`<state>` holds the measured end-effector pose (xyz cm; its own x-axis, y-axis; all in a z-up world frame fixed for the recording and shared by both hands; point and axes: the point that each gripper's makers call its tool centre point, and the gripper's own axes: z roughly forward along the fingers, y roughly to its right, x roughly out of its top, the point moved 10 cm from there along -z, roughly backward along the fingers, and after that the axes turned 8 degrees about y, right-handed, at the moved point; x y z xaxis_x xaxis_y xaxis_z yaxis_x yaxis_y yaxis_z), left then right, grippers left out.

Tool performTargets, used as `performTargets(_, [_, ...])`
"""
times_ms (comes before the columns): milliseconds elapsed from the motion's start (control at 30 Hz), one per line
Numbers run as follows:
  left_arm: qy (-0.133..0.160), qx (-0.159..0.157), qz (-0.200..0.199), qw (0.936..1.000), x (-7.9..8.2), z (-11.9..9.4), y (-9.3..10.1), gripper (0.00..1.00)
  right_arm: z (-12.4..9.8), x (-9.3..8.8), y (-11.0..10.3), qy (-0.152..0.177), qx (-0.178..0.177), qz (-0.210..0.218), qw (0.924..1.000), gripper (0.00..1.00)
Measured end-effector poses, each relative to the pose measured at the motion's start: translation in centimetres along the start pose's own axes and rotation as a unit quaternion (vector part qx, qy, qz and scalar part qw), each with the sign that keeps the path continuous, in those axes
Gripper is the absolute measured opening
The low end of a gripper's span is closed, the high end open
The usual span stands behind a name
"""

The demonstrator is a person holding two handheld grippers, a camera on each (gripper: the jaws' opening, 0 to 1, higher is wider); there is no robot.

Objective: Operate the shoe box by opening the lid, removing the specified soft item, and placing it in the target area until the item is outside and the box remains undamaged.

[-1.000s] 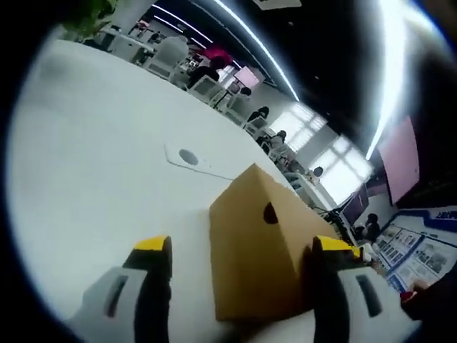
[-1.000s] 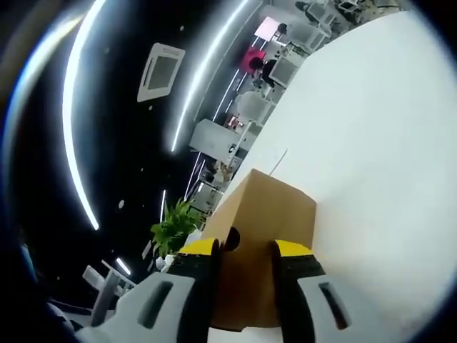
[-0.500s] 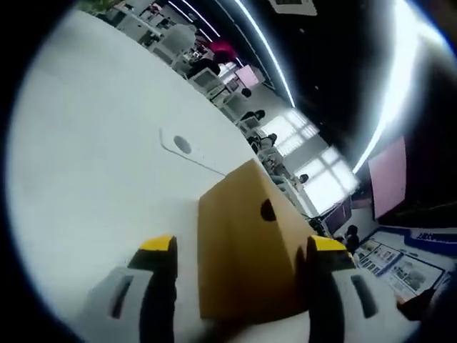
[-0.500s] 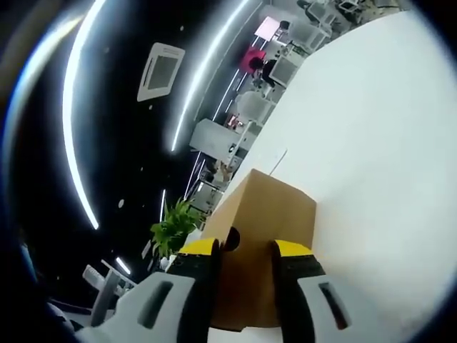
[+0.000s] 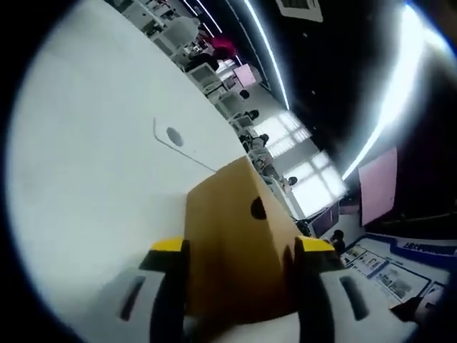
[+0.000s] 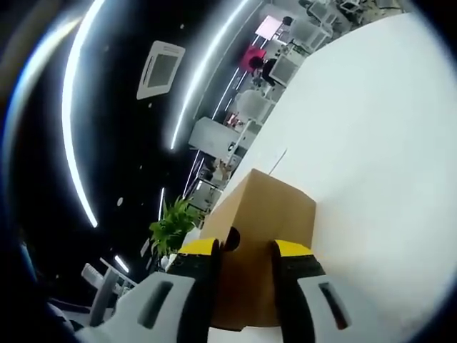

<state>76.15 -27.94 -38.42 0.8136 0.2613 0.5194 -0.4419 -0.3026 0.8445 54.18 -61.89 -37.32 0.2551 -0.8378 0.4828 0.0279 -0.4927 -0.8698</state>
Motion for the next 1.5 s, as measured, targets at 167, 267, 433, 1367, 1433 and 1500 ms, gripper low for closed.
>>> performTargets(167, [0.000,-0.010,-0.001,0.9999,0.0,0.1,0.3,0.52,0.0,0.1,0.0,-0.001,0.000,0.000,1.0000,0.29])
performTargets(267, [-0.001,-0.011,-0.001,0.9999,0.0,0.1,0.3,0.52,0.0,0.1,0.0,-0.001,0.000,0.000,1.0000,0.29])
performTargets(433, [0.002,-0.016,0.010,0.9998,0.1,0.1,0.3,0.51,0.0,0.1,0.1,-0.001,0.001,0.001,1.0000,0.29])
performTargets(1367, [0.009,0.006,0.001,0.9999,0.9,-0.3,0.8,0.34,0.2,0.3,-0.3,-0.022,-0.007,-0.008,0.9997,0.29])
performTargets(1433, [0.010,0.005,0.000,0.9999,0.9,-0.3,0.8,0.34,0.2,0.3,-0.3,-0.024,-0.007,-0.007,0.9997,0.29])
performTargets(1500, [0.009,0.005,0.000,0.9999,0.9,-0.3,0.8,0.34,0.2,0.3,-0.3,-0.026,-0.007,-0.009,0.9996,0.29])
